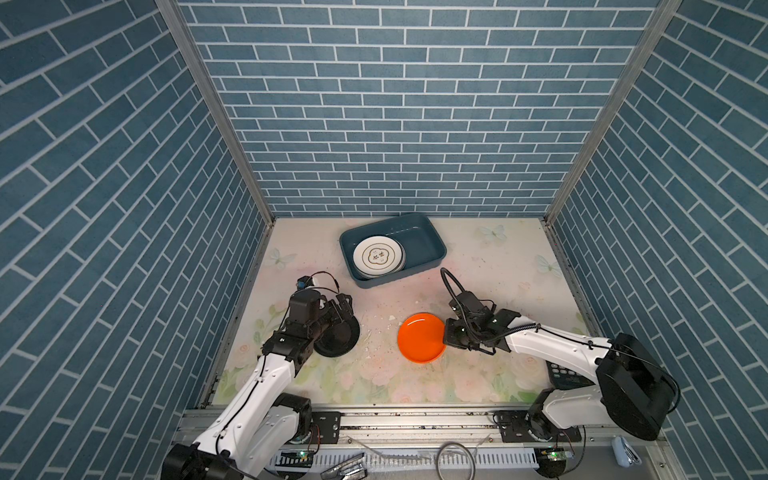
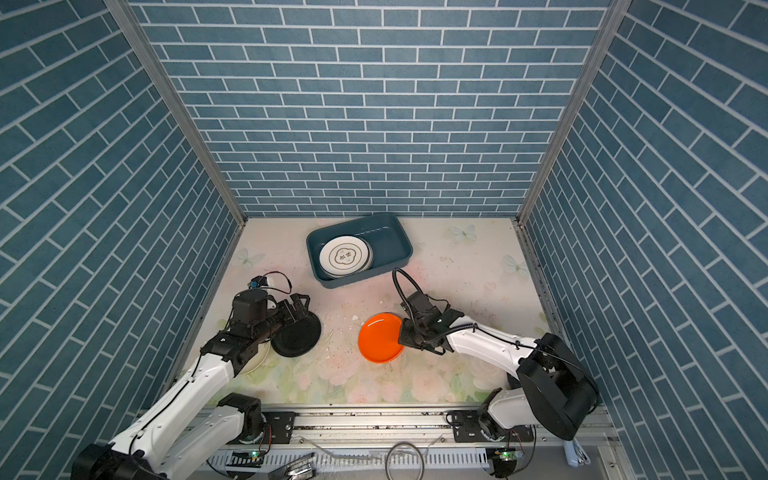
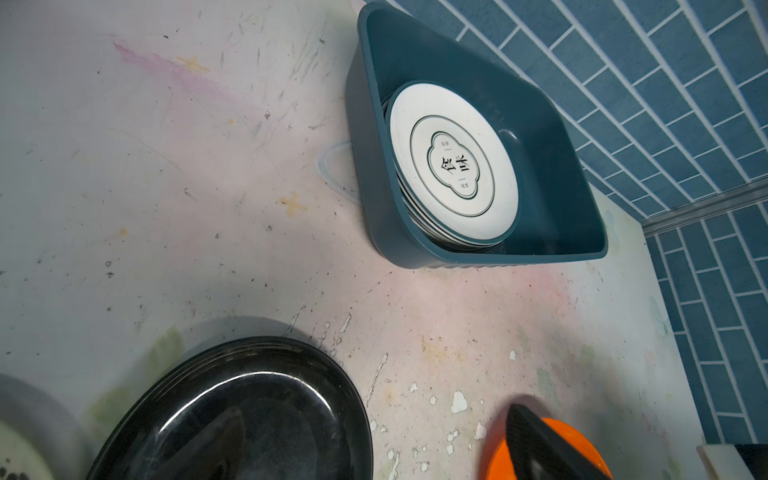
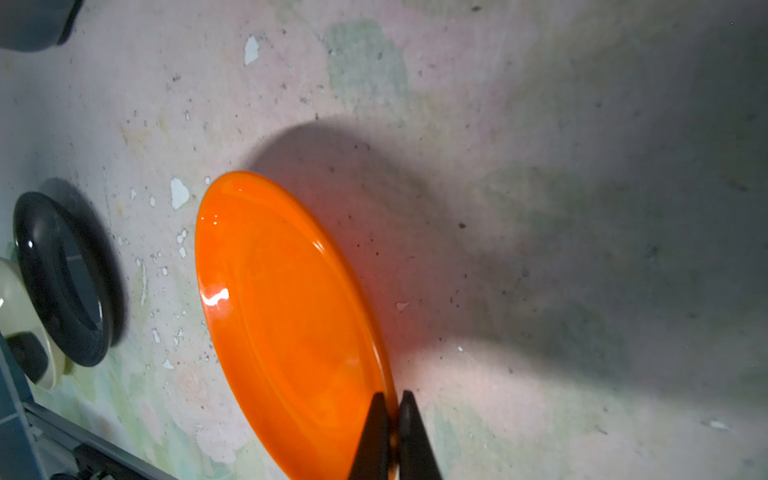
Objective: Place the plates into the plastic bin on the countertop
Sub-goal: 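Grip the orange plate rim with the right gripper and lift it upright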
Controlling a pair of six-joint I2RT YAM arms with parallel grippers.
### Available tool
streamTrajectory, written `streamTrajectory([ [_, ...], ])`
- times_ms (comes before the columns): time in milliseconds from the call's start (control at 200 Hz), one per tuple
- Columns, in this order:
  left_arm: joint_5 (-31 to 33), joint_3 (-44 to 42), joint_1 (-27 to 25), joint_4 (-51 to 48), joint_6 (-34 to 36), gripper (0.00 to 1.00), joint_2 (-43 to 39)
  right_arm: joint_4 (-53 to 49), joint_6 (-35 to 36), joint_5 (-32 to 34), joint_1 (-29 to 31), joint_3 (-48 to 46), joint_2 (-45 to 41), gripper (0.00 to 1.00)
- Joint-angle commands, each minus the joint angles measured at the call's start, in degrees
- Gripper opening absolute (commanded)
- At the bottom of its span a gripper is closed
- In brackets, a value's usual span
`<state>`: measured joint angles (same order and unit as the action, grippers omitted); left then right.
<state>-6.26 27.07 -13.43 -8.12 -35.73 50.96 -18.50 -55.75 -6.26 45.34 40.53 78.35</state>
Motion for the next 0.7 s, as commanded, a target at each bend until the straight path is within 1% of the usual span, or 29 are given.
streamTrajectory([
  [0, -0.56, 0.8, 0.07, 1.98, 1.35, 1.0, 1.4, 0.86, -2.72, -0.42, -1.74, -0.14, -1.74, 0.0],
  [185, -2.38, 1.23, 0.07, 1.77, 2.23, 0.99, 1.71, -0.83, -1.01, -0.95, -4.82, 2.73, -2.67, 0.0],
  [340, -4.33, 0.97, 0.07, 0.14, 2.11, 0.99, 0.21, -4.41, 0.4, 4.88, -5.26, 7.31, -3.7, 0.0],
  [505, -6.05, 0.38, 0.07, -0.21, 1.39, 0.99, -0.8, -4.05, 1.59, 4.78, -5.62, 11.15, -3.3, 0.0],
  [695, -6.89, -0.84, 0.07, 5.17, -2.02, 1.0, 2.05, 0.91, 1.43, 4.1, -5.86, 12.78, -2.79, 0.0],
])
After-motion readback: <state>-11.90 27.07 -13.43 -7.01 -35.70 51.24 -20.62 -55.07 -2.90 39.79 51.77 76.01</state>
